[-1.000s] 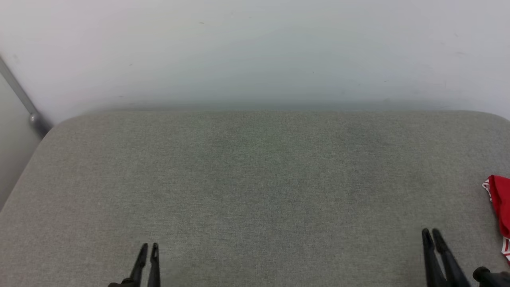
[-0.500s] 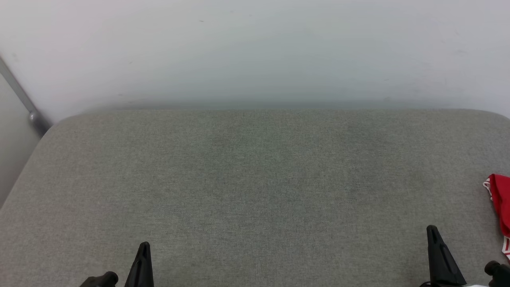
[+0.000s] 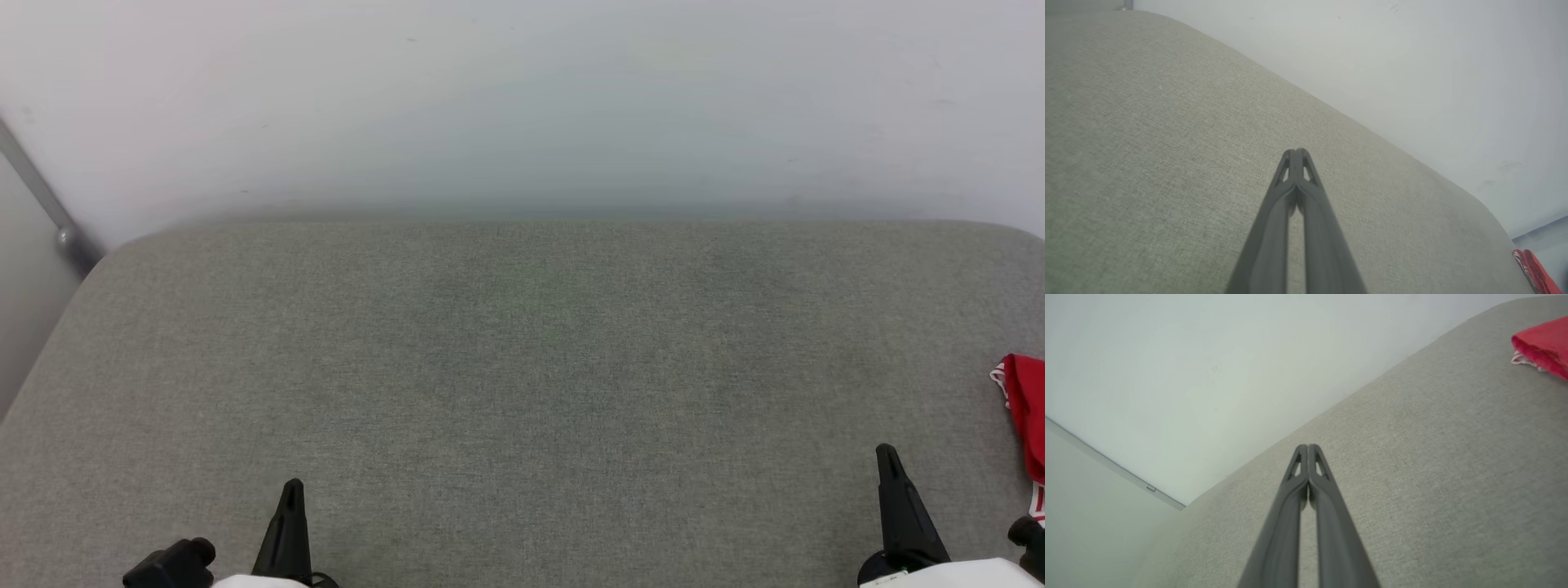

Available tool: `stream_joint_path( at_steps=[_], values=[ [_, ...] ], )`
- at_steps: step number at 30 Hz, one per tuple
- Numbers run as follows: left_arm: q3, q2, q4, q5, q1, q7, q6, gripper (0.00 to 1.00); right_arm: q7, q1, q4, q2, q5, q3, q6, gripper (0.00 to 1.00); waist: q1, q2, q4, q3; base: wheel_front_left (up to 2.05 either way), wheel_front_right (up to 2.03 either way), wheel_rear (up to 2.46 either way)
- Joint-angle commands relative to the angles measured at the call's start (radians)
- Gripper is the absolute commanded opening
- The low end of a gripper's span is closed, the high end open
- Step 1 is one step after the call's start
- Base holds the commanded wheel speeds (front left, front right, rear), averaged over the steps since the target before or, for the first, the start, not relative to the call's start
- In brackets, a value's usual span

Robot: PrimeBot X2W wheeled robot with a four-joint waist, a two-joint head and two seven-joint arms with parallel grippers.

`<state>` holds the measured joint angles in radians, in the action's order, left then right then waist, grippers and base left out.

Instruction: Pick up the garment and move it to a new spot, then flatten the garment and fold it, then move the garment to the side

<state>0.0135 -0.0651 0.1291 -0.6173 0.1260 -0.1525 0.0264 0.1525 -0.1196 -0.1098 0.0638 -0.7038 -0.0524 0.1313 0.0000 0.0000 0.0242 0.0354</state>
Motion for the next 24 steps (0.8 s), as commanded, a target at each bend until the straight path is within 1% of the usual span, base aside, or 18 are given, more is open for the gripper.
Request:
stream_joint_path(
  at_steps=[1,13,24],
  values=[
    [-0.006,-0.009,-0.009,-0.033,-0.029,0.004,0.006,0.0,-0.005,0.027,0.006,0.01,-0.03,0.0,0.0,0.0,0.0,0.0,0.0,0.0,0.0,0.0,0.0],
    [-0.017,-0.013,0.01,-0.216,-0.067,0.044,0.025,0.0,-0.046,0.065,-0.018,0.013,-0.197,-0.002,0.0,0.0,0.0,0.0,-0.003,-0.005,0.0,0.0,0.0],
    [-0.03,-0.014,0.028,-0.362,-0.097,0.077,0.039,0.0,-0.079,0.097,-0.038,0.015,-0.331,-0.005,0.0,0.0,0.0,0.0,-0.006,-0.01,0.0,0.0,0.0]
  ],
)
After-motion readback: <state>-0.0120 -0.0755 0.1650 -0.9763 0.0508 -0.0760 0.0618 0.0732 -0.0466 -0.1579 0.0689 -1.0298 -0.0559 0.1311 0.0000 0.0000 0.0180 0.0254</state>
